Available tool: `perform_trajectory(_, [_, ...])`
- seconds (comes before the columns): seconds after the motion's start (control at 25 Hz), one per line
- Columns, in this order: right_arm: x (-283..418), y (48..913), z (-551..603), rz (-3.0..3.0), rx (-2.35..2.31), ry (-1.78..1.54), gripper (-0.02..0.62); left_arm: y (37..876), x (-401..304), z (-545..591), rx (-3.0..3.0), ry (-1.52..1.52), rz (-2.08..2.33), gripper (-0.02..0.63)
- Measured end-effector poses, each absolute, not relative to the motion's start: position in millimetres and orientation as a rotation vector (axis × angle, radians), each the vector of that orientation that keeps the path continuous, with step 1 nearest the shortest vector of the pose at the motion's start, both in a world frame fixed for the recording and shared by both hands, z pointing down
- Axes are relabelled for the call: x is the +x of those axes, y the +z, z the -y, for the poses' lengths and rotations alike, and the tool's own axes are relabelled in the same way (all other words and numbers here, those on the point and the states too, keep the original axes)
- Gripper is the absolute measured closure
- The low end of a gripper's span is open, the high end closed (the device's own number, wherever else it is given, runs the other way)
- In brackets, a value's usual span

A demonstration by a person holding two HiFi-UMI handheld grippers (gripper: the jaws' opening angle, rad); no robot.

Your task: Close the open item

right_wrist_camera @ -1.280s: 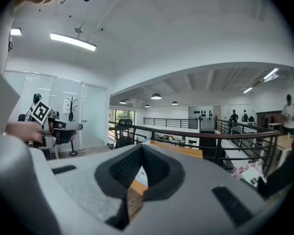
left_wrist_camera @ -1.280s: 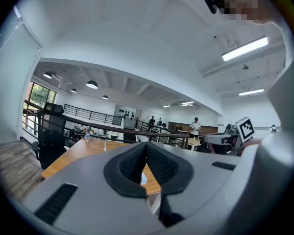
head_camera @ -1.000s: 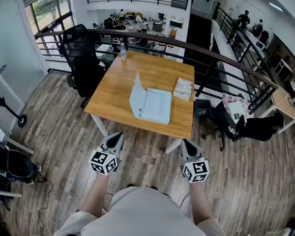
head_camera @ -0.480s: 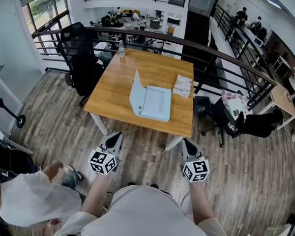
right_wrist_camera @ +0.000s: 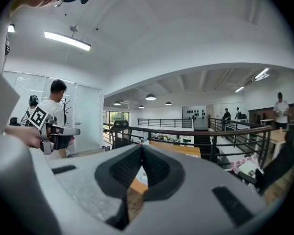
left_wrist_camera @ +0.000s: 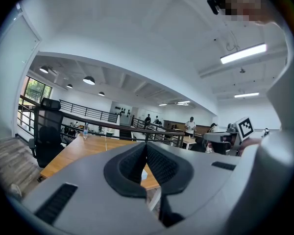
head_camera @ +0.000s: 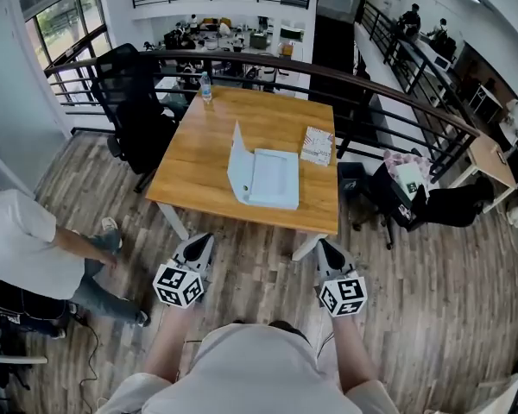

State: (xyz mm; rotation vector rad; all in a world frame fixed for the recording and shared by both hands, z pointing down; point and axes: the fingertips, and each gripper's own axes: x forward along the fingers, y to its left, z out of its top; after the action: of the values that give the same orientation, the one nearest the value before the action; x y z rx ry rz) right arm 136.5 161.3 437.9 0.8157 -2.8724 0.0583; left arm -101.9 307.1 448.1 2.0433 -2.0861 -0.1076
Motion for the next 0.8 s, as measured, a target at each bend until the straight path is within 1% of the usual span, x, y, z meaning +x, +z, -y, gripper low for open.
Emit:
perform_trajectory(0.36, [127.1, 442.1, -182.6, 2.857, 0.861, 0.075, 0.592, 448.1, -114.9, -316.8, 2.086, -0.098, 2.042, 0.612])
perform_trajectory(0.8, [110.0, 454.0, -163.2, 2.830, 0.876, 0.120, 0.594, 459.1, -135.7, -299.4, 2.067, -0.113, 2.016, 0.612])
